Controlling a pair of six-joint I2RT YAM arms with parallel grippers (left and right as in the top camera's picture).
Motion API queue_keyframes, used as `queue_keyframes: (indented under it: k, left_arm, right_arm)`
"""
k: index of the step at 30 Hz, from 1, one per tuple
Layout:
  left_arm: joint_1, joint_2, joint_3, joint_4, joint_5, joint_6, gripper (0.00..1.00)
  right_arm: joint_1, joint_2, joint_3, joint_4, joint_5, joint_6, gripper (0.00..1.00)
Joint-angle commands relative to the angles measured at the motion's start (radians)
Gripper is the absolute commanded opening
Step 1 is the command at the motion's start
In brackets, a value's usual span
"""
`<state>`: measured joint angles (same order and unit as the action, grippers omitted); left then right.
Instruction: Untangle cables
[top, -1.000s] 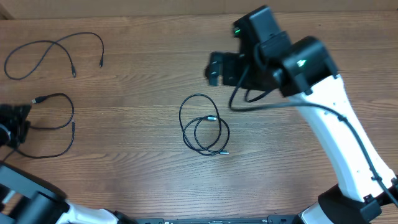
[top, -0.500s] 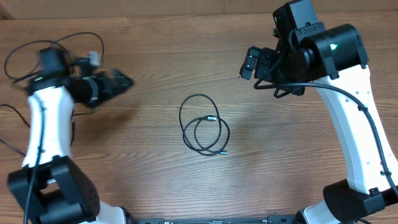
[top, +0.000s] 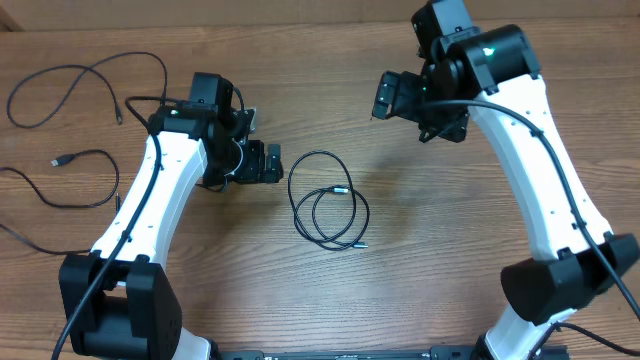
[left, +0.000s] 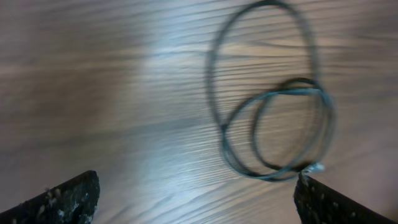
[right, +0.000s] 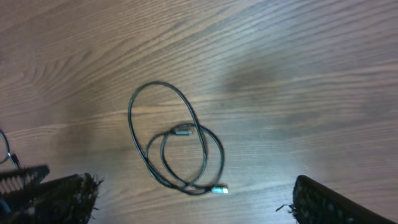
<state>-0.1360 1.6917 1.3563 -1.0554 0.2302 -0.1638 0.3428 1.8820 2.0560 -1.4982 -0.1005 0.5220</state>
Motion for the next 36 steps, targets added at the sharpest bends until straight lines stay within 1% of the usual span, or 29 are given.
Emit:
queue_keyframes:
  k: [1, 4, 5, 8, 11, 12, 13, 17, 19, 22, 23, 24, 27, 33, 36]
  left_arm:
    - [0.005, 0.005, 0.003, -0.012, -0.157, -0.121, 0.99]
    - [0.005, 0.005, 0.002, -0.026, -0.124, -0.134, 1.0]
    - [0.005, 0.005, 0.001, -0.036, -0.101, -0.132, 0.99]
    - [0.005, 0.005, 0.0, -0.059, -0.1, -0.137, 1.0]
    - [0.005, 0.005, -0.002, -0.062, -0.1, -0.137, 0.99]
    - [0.005, 0.005, -0.002, -0.061, -0.1, -0.137, 0.99]
    - [0.004, 0.005, -0.002, -0.058, -0.1, -0.137, 1.0]
    - [-0.002, 0.005, -0.002, -0.051, -0.1, -0.137, 0.99]
    - [-0.002, 0.005, -0.002, -0.046, -0.1, -0.137, 1.0]
    - [-0.002, 0.005, -0.002, -0.046, -0.099, -0.137, 1.0]
    - [-0.002, 0.005, -0.002, -0.048, -0.098, -0.142, 1.0]
    - [-0.002, 0.005, -0.002, -0.051, -0.098, -0.154, 1.0]
    - [-0.002, 0.005, -0.002, -0.052, -0.098, -0.178, 1.0]
    - [-0.002, 0.005, -0.002, -0.047, -0.099, -0.177, 1.0]
    - [-0.002, 0.005, -0.002, -0.044, -0.099, -0.177, 1.0]
  right_arm:
    - [0.005, 0.016, -0.015, 0.021, -0.065, -0.018, 0.97]
    - [0.005, 0.018, -0.015, 0.074, -0.129, -0.084, 1.0]
    - [0.005, 0.021, -0.015, 0.082, -0.124, -0.086, 1.0]
    - [0.005, 0.044, -0.021, 0.083, -0.091, -0.086, 1.0]
    - [0.005, 0.075, -0.072, 0.107, -0.087, -0.103, 0.99]
    - [0.006, 0.083, -0.095, 0.121, -0.095, -0.108, 0.94]
    - [0.008, 0.094, -0.122, 0.139, -0.105, -0.108, 0.85]
    - [0.024, 0.113, -0.199, 0.212, -0.111, -0.108, 0.75]
    - [0.037, 0.118, -0.24, 0.264, -0.111, -0.108, 0.73]
    - [0.062, 0.126, -0.298, 0.333, -0.111, -0.108, 0.56]
    - [0.071, 0.127, -0.32, 0.357, -0.111, -0.108, 0.51]
    - [0.08, 0.127, -0.345, 0.38, -0.111, -0.107, 0.49]
    - [0.104, 0.127, -0.419, 0.453, -0.111, -0.099, 0.48]
    - [0.13, 0.127, -0.557, 0.608, -0.11, -0.099, 0.47]
    - [0.14, 0.127, -0.6, 0.65, -0.085, -0.101, 0.47]
